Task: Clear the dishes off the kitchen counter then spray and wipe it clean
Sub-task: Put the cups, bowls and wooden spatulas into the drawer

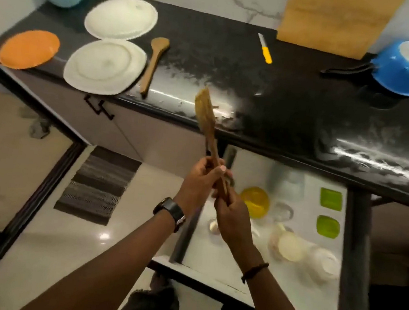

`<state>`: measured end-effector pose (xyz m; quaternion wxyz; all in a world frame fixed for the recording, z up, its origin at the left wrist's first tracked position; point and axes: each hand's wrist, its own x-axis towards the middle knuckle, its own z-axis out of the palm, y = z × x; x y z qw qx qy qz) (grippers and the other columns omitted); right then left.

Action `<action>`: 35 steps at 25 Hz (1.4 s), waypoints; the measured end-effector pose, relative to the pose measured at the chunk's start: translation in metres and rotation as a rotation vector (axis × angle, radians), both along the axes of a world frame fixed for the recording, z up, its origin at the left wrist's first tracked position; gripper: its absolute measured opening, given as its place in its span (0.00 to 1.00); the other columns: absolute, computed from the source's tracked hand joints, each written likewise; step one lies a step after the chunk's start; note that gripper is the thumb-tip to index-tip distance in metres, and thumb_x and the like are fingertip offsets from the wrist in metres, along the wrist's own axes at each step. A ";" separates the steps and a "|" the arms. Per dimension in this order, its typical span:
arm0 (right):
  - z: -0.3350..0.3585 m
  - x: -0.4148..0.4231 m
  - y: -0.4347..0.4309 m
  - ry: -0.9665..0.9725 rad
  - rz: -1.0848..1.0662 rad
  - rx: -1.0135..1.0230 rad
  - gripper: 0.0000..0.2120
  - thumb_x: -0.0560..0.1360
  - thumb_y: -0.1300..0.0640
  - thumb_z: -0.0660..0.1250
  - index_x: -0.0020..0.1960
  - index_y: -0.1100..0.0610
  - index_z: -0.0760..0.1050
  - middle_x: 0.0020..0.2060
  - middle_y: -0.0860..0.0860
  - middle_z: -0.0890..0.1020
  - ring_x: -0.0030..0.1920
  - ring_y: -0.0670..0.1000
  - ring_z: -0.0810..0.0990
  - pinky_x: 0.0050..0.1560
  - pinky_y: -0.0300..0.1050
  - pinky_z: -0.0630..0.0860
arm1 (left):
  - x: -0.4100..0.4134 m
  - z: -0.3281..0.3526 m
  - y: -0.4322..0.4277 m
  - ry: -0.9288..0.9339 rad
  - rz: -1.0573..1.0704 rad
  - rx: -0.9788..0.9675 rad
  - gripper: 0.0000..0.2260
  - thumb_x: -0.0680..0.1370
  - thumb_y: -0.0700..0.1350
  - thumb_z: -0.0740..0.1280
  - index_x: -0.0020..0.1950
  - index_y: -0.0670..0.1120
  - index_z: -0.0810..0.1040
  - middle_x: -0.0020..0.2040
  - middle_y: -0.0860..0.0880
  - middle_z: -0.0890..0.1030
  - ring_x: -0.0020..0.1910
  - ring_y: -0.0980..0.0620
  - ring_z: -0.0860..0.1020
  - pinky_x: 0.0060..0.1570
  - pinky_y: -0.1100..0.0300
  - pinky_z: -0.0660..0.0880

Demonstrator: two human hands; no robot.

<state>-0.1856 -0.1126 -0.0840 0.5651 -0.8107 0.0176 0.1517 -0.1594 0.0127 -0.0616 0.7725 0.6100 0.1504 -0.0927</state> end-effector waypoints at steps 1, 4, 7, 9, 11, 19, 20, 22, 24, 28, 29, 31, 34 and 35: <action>-0.002 -0.012 0.029 0.018 0.052 -0.020 0.08 0.83 0.60 0.63 0.54 0.49 0.77 0.39 0.46 0.80 0.34 0.41 0.78 0.34 0.32 0.72 | -0.014 0.003 0.033 -0.001 0.034 -0.023 0.08 0.84 0.41 0.62 0.63 0.43 0.72 0.47 0.45 0.83 0.46 0.47 0.83 0.51 0.52 0.81; -0.004 -0.042 0.115 0.077 0.239 -0.156 0.05 0.81 0.56 0.66 0.54 0.48 0.78 0.43 0.43 0.80 0.37 0.41 0.77 0.35 0.30 0.68 | -0.057 0.021 0.134 -0.005 0.209 0.016 0.07 0.84 0.39 0.60 0.62 0.44 0.70 0.40 0.48 0.78 0.38 0.47 0.79 0.46 0.50 0.81; 0.001 -0.042 0.186 -0.038 0.384 -0.225 0.04 0.79 0.55 0.69 0.53 0.48 0.81 0.44 0.40 0.79 0.40 0.38 0.76 0.38 0.28 0.69 | -0.078 0.043 0.222 0.010 0.382 0.073 0.05 0.84 0.39 0.58 0.58 0.46 0.70 0.36 0.50 0.71 0.30 0.53 0.71 0.33 0.58 0.73; 0.002 -0.023 0.219 -0.079 0.417 -0.218 0.05 0.81 0.55 0.67 0.53 0.47 0.81 0.46 0.40 0.80 0.42 0.41 0.79 0.43 0.37 0.76 | -0.084 0.054 0.264 0.037 0.435 0.158 0.06 0.84 0.40 0.58 0.58 0.47 0.72 0.34 0.52 0.69 0.28 0.56 0.66 0.28 0.62 0.67; 0.003 -0.003 0.251 -0.088 0.432 -0.198 0.06 0.81 0.56 0.66 0.53 0.48 0.81 0.45 0.42 0.82 0.42 0.46 0.81 0.43 0.48 0.80 | -0.093 0.052 0.298 0.069 0.489 0.228 0.06 0.84 0.42 0.58 0.57 0.48 0.74 0.33 0.53 0.68 0.27 0.57 0.66 0.25 0.64 0.65; 0.001 0.067 0.317 -0.182 0.299 -0.103 0.07 0.81 0.59 0.66 0.54 0.49 0.79 0.45 0.43 0.81 0.43 0.42 0.80 0.38 0.31 0.73 | -0.109 0.034 0.362 0.139 0.470 0.303 0.08 0.85 0.45 0.60 0.61 0.48 0.77 0.31 0.52 0.67 0.26 0.55 0.65 0.26 0.61 0.64; -0.001 0.079 0.324 -0.173 0.260 -0.087 0.07 0.81 0.59 0.67 0.55 0.49 0.79 0.46 0.43 0.81 0.45 0.42 0.80 0.40 0.32 0.74 | -0.106 0.032 0.370 0.150 0.464 0.322 0.08 0.85 0.46 0.61 0.61 0.49 0.77 0.31 0.52 0.67 0.27 0.55 0.65 0.26 0.60 0.64; -0.004 0.111 0.337 -0.175 0.160 -0.080 0.08 0.80 0.59 0.68 0.57 0.50 0.80 0.46 0.45 0.82 0.45 0.42 0.79 0.42 0.35 0.76 | -0.094 0.029 0.387 0.170 0.461 0.357 0.08 0.84 0.46 0.62 0.61 0.50 0.78 0.32 0.52 0.67 0.27 0.55 0.66 0.27 0.60 0.65; -0.006 0.147 0.349 -0.183 0.070 -0.120 0.10 0.80 0.57 0.69 0.60 0.53 0.80 0.49 0.48 0.82 0.46 0.44 0.79 0.45 0.35 0.75 | -0.076 0.028 0.403 0.181 0.459 0.384 0.07 0.84 0.46 0.63 0.60 0.50 0.78 0.31 0.53 0.68 0.27 0.56 0.66 0.26 0.60 0.65; -0.013 0.214 0.373 -0.234 -0.007 -0.332 0.09 0.79 0.53 0.67 0.55 0.57 0.77 0.51 0.52 0.77 0.45 0.52 0.75 0.46 0.48 0.73 | -0.035 0.024 0.436 0.178 0.437 0.400 0.07 0.83 0.47 0.65 0.59 0.53 0.79 0.31 0.53 0.68 0.27 0.54 0.66 0.28 0.59 0.65; -0.014 0.230 0.379 -0.232 -0.004 -0.395 0.10 0.79 0.53 0.67 0.55 0.58 0.76 0.52 0.53 0.75 0.44 0.53 0.73 0.45 0.48 0.71 | -0.024 0.023 0.444 0.172 0.428 0.396 0.07 0.82 0.48 0.65 0.58 0.54 0.80 0.31 0.53 0.68 0.28 0.53 0.65 0.29 0.58 0.64; -0.017 0.254 0.390 -0.196 0.032 -0.504 0.12 0.79 0.52 0.66 0.57 0.60 0.73 0.53 0.56 0.73 0.43 0.56 0.72 0.44 0.49 0.69 | -0.002 0.021 0.457 0.160 0.422 0.413 0.06 0.82 0.48 0.66 0.57 0.55 0.81 0.30 0.53 0.67 0.28 0.52 0.65 0.30 0.57 0.63; -0.020 0.279 0.402 -0.105 0.048 -0.613 0.14 0.77 0.54 0.68 0.56 0.62 0.73 0.54 0.59 0.73 0.42 0.58 0.72 0.43 0.51 0.73 | 0.015 0.020 0.469 0.156 0.396 0.425 0.06 0.82 0.48 0.66 0.57 0.55 0.81 0.31 0.53 0.67 0.28 0.52 0.64 0.29 0.58 0.63; -0.019 0.284 0.404 -0.056 0.032 -0.601 0.13 0.76 0.53 0.68 0.54 0.62 0.74 0.51 0.58 0.75 0.41 0.58 0.74 0.41 0.50 0.73 | 0.016 0.020 0.470 0.160 0.380 0.413 0.06 0.82 0.48 0.66 0.57 0.55 0.80 0.31 0.52 0.67 0.28 0.53 0.65 0.28 0.58 0.62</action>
